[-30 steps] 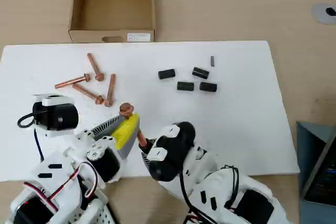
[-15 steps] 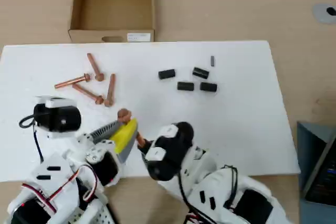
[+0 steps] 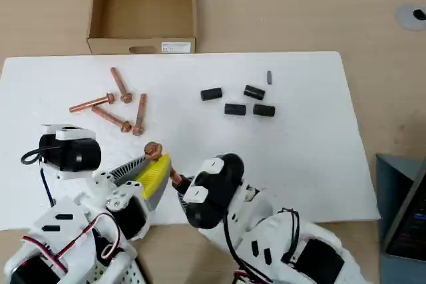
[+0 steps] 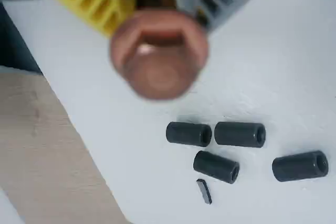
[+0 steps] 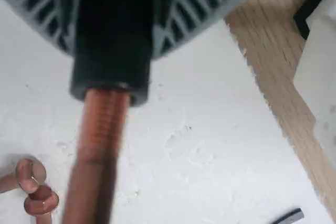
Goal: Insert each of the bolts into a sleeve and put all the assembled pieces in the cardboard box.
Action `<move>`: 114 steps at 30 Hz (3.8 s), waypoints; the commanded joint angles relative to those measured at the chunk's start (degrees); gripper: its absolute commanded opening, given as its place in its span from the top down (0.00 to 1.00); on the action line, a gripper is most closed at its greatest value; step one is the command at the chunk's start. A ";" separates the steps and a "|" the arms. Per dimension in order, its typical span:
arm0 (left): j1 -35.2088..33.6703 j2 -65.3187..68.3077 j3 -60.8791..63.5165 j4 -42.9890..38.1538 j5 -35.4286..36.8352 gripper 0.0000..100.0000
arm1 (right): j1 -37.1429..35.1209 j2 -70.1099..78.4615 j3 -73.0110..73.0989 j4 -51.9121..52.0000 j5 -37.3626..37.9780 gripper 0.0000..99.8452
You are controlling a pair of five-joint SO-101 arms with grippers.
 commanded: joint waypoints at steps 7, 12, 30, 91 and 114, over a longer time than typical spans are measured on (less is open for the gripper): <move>-0.35 0.22 -0.44 -3.34 3.52 1.00 | 4.35 -3.47 -0.66 -7.21 -0.09 0.99; 0.18 0.40 -0.18 -3.25 3.87 1.00 | 4.35 -3.47 -0.66 -7.30 -0.09 0.99; -0.35 0.48 -0.18 1.67 3.52 0.81 | 4.53 -3.03 -0.57 -7.21 -0.09 0.99; -39.91 0.13 38.77 -16.18 -21.89 1.00 | 32.31 65.98 -37.32 -33.85 4.13 0.99; -39.47 0.13 38.68 -16.09 -21.80 1.00 | 32.40 132.00 -96.31 -55.12 9.67 0.99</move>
